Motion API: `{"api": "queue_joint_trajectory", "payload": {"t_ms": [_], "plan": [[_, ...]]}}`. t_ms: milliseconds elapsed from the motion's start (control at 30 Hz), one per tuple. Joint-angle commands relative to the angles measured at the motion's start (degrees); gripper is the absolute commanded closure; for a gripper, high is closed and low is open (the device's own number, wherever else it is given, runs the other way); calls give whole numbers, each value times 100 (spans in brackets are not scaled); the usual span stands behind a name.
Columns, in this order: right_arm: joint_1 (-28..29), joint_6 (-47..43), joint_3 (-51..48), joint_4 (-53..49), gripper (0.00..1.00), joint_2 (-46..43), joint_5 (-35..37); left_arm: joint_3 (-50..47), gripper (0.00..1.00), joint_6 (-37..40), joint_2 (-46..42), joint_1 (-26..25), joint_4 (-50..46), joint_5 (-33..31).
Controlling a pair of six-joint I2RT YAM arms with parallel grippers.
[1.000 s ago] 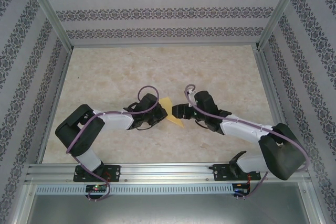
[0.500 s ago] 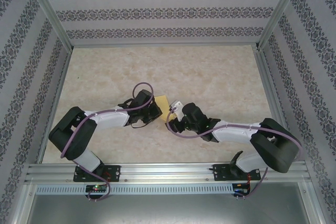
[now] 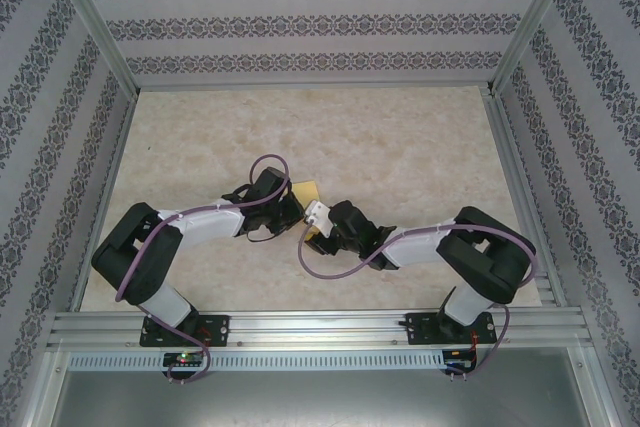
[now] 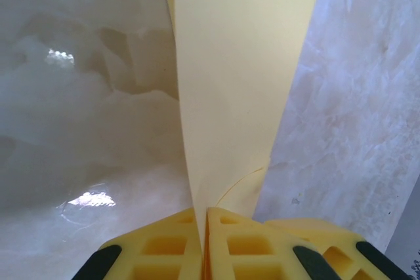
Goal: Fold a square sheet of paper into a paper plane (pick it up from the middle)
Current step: Fold the wing for the fifth time at the center of the table.
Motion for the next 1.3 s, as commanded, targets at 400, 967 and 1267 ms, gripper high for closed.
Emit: {"api": "queue_joint_trajectory", "payload": {"t_ms": [400,967,1267], "plan": [[119,-342,22,1210,65,603,489,165,90,19,-117,91,-136,105],[31,-164,-117,1415,90,601,335,96,73,145,-555,658,-366,302],[-163,377,-162,1452,95,462,-301,-61,62,534,-1310,1222,-779,183]]}}
